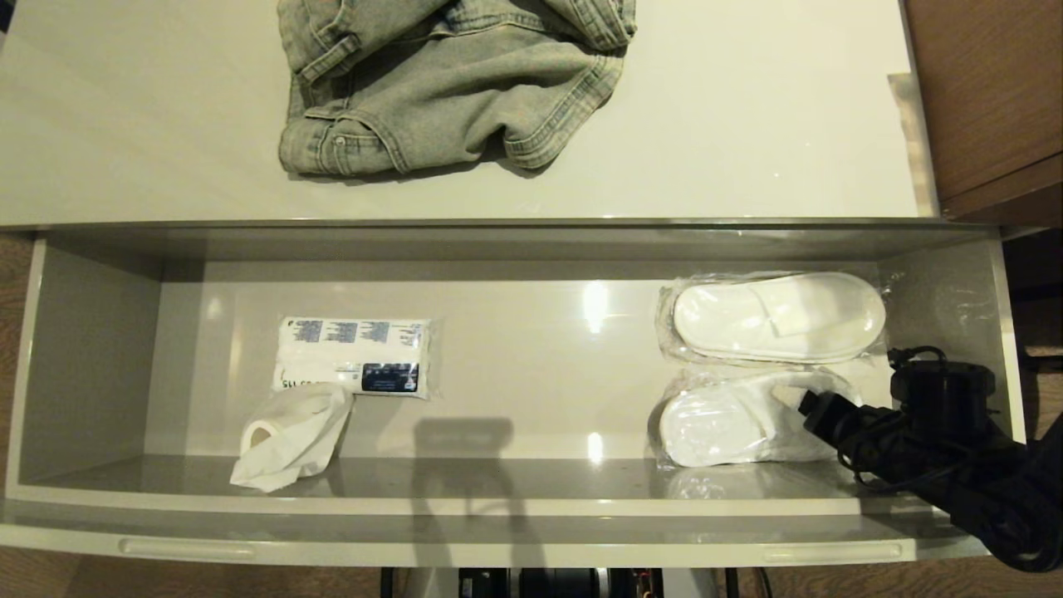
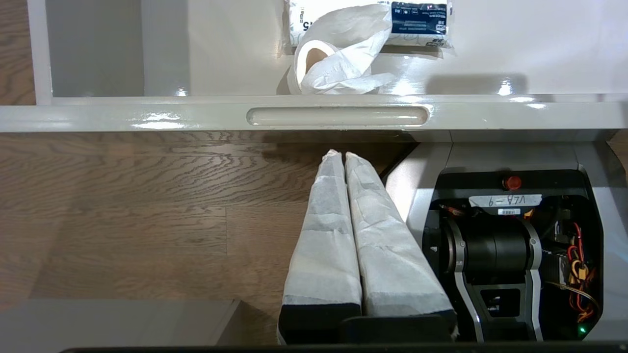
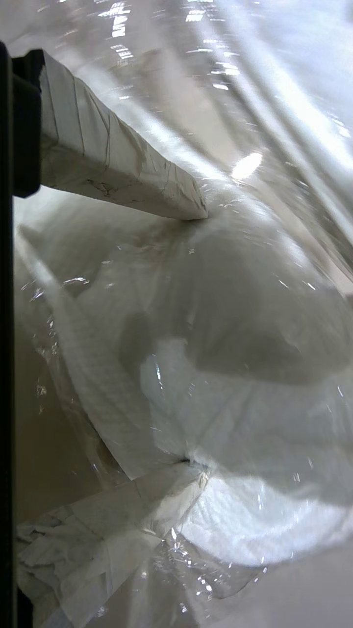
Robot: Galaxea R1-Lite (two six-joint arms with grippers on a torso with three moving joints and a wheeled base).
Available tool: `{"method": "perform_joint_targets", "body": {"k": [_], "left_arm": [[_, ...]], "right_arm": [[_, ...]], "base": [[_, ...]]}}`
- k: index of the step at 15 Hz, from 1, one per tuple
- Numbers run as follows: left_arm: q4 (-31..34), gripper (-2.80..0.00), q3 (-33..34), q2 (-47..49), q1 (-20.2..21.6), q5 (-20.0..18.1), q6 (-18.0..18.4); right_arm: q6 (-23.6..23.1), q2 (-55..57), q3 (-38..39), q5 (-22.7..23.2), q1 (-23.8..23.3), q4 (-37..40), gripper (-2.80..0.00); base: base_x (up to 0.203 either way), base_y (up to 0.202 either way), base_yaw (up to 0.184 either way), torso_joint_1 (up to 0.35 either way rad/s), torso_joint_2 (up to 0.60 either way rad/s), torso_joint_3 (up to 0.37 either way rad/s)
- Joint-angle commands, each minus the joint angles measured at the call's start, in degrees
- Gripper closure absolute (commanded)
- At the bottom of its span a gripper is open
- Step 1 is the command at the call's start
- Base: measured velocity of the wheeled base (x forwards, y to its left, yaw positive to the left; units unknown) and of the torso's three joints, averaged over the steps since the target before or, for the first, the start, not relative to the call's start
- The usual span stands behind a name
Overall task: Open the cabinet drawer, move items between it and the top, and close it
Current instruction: Take out the disposable slippers from the drawer
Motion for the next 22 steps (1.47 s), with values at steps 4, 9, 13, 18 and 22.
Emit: {"method": "perform_joint_targets", "body": {"k": [4, 9, 13, 18, 22], "left_arm": [[0.0, 0.00, 0.1, 0.0, 0.0, 0.0, 0.0], [0.0, 0.00, 0.1, 0.0, 0.0, 0.0, 0.0], [0.0, 0.00, 0.0, 0.0, 0.0, 0.0, 0.0], [0.0, 0.00, 0.1, 0.0, 0.0, 0.0, 0.0], [0.0, 0.00, 0.1, 0.0, 0.0, 0.0, 0.0]], "right_arm": [[-3.4, 1.3, 3.5, 1.8, 2.1, -5.3, -2.80], [-4.4, 2.1, 4.7, 1.7, 2.7, -6.8, -2.80], [-4.6, 4.1, 4.6, 1.3, 2.5, -7.2, -2.80], [-5.4, 6.9, 4.7, 1.1, 1.1, -9.3, -2.80], [-5.3, 7.7, 4.4, 1.2, 0.6, -9.5, -2.80]], "base": [[0.000, 0.000, 0.000, 0.000, 0.00, 0.000], [0.000, 0.000, 0.000, 0.000, 0.00, 0.000], [0.000, 0.000, 0.000, 0.000, 0.00, 0.000], [0.000, 0.000, 0.000, 0.000, 0.00, 0.000], [0.000, 0.000, 0.000, 0.001, 0.00, 0.008]]}}
